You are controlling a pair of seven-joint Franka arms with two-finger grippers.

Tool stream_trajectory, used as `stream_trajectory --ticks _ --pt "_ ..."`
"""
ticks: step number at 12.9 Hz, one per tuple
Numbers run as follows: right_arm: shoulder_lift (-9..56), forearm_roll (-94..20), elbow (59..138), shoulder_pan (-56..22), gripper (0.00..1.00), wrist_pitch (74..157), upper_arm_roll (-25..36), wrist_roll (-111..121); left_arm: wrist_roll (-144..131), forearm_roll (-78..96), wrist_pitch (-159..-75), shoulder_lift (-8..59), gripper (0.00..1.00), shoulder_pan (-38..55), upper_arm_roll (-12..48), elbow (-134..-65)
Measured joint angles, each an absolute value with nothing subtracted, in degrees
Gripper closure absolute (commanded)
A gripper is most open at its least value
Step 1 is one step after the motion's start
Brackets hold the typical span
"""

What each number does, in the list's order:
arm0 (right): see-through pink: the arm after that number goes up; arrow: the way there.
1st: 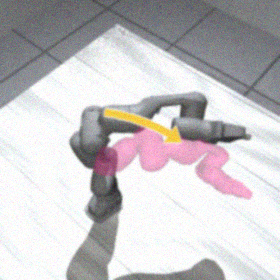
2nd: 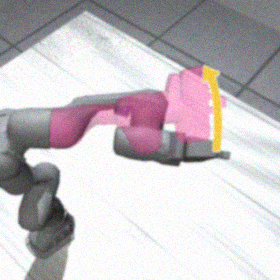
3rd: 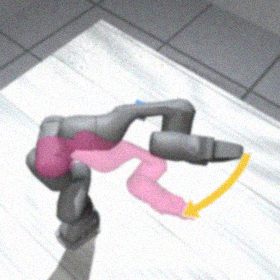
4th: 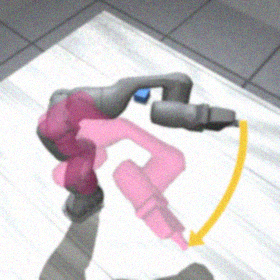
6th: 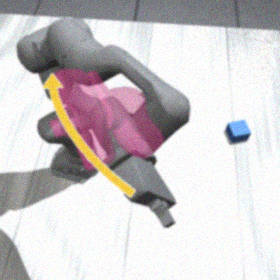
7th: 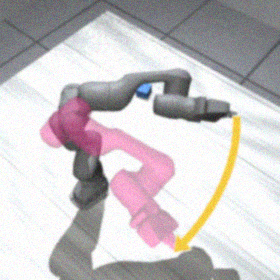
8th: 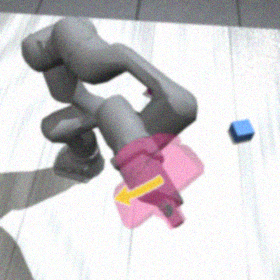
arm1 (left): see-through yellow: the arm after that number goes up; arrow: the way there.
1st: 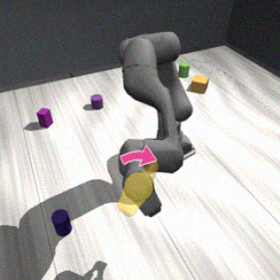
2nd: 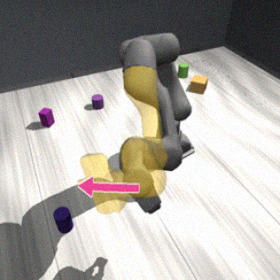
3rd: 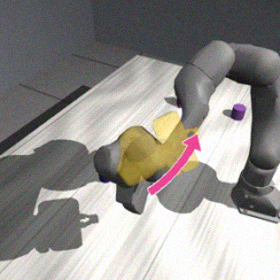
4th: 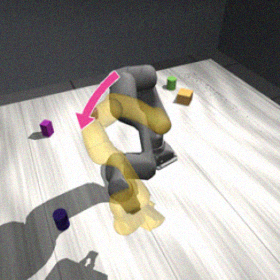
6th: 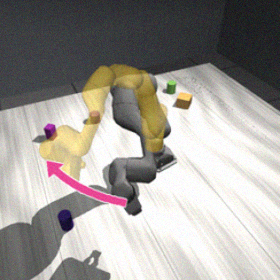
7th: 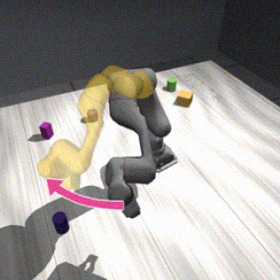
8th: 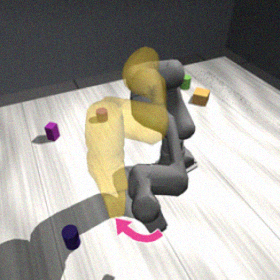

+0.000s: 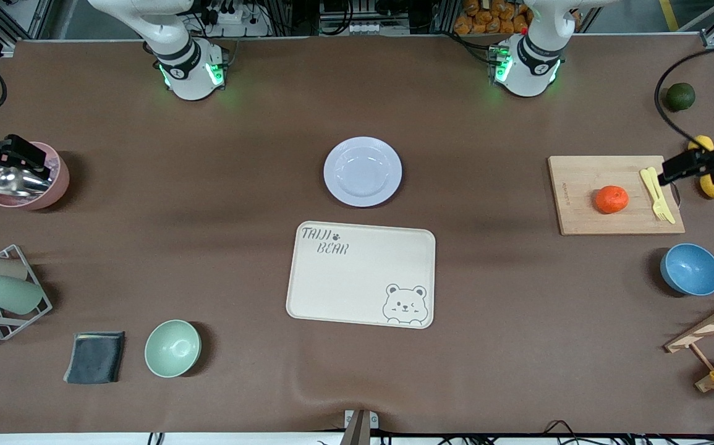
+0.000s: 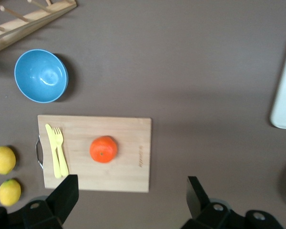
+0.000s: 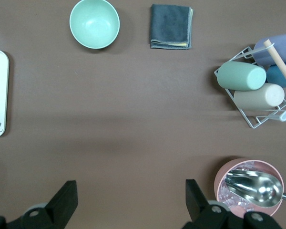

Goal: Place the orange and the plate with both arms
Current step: 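Grasp the orange on the cutting board with the left gripper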

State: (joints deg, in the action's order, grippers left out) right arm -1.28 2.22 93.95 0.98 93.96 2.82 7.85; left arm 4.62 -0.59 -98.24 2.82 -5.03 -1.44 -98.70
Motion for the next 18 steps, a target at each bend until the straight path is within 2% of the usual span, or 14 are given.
stream_trajectory --ticks 4,9,15,18 --pt "0.1 -1.8 93.45 1.79 0.0 94.69 2.93 11.63 5.06 -5.34 -112.26 3.01 0.0 -7.61 -1.38 -112.85" --pt "4.14 -7.95 92.58 3.17 0.0 94.8 3.07 12.37 9.76 -5.52 -127.8 4.12 0.0 -13.13 -1.41 -126.78" --pt "10.12 -16.25 92.83 2.53 0.0 92.76 2.3 12.65 9.76 -5.52 -132.09 10.71 0.0 -14.05 -1.38 -128.41" --pt "11.44 -24.37 94.24 2.54 0.0 90.89 2.38 12.64 9.76 -5.52 -133.86 13.06 0.0 -15.08 -1.38 -128.68"
